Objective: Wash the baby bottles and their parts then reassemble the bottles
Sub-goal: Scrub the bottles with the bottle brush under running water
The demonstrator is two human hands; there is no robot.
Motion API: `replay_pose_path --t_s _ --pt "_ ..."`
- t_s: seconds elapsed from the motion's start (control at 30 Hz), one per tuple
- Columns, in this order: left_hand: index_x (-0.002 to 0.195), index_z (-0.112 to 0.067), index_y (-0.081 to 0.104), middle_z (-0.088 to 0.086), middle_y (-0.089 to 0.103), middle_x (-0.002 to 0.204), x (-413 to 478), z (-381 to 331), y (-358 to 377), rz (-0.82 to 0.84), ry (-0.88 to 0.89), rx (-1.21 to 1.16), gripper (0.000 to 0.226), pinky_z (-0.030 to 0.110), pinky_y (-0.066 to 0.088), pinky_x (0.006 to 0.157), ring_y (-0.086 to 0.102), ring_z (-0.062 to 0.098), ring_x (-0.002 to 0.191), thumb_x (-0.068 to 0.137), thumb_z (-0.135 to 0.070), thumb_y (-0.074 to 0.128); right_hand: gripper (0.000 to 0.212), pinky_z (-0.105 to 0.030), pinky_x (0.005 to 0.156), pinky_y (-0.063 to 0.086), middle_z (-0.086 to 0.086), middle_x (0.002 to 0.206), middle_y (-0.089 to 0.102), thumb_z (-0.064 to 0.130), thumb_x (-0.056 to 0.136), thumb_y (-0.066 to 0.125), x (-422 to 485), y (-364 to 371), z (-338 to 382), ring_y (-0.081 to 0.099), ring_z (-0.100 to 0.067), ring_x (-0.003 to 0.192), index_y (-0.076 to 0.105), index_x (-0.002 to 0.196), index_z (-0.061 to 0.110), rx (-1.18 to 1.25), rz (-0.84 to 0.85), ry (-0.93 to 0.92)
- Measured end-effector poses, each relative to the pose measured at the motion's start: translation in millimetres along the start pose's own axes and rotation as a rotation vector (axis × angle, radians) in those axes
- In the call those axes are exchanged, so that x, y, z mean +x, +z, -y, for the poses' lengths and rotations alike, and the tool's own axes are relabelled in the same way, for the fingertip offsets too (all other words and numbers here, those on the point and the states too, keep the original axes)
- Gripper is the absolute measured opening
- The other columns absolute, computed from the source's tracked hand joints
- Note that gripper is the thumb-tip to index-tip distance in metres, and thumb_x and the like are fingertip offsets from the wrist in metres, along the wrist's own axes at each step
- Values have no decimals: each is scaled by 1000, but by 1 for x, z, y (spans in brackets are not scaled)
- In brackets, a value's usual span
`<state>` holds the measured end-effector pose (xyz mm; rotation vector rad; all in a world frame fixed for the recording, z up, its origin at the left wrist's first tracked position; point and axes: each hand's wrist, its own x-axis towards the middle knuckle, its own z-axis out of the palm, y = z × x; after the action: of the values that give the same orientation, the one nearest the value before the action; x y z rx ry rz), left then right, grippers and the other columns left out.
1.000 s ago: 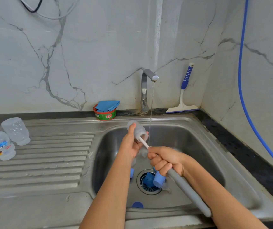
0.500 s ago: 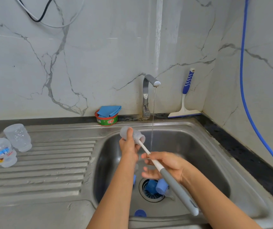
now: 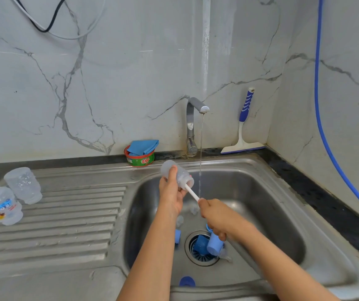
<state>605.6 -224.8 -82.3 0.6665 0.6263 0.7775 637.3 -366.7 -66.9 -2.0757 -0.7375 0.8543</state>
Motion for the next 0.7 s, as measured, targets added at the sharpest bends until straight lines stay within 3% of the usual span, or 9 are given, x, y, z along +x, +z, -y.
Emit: replay_pose_path --t_s 0.07,0.2,0.33,0.47,0.53,0.6,0.7 --pt "128 -6 46 20 62 115 0 0 1 19 -14 -20 48 32 59 60 69 25 85 92 -33 62 36 -15 34 17 5 51 26 39 98 30 -3 -9 3 18 -8 38 37 70 17 344 238 139" --pt "126 -7 49 19 62 116 0 1 -1 -20 -11 12 48 30 58 58 67 27 94 90 -33 65 46 -10 28 16 9 44 23 39 100 34 -4 -21 4 18 -2 30 41 60 17 722 518 264" --pt "125 -8 51 11 63 104 -2 2 -2 -68 12 -30 44 29 58 59 65 21 88 90 -32 64 49 -9 25 21 7 39 27 39 100 38 0 -19 5 26 -3 24 45 59 13 997 624 349" --pt "129 -6 47 15 61 114 -6 7 2 -27 -33 -63 49 33 58 68 64 26 99 90 -30 64 48 -11 24 25 5 37 30 36 98 40 -1 -20 11 30 -6 22 46 59 9 1176 672 382" --pt "130 -5 46 18 60 117 -6 6 2 -1 -59 -57 52 33 58 68 63 28 104 89 -32 65 44 -11 24 25 4 37 30 36 96 42 -4 -19 11 30 -6 23 44 60 11 1203 693 379" --pt "130 -5 47 18 61 117 -3 5 -1 12 -91 -41 54 34 59 67 64 29 103 88 -33 66 44 -11 24 24 6 39 28 37 97 41 -7 -17 11 27 -4 24 42 60 13 1084 648 374" --pt "131 -5 44 18 59 117 -3 6 -5 -41 -140 40 61 33 59 59 66 26 91 85 -36 70 40 -12 28 19 7 47 26 37 100 35 -8 -17 6 21 -3 32 39 65 17 597 460 332"
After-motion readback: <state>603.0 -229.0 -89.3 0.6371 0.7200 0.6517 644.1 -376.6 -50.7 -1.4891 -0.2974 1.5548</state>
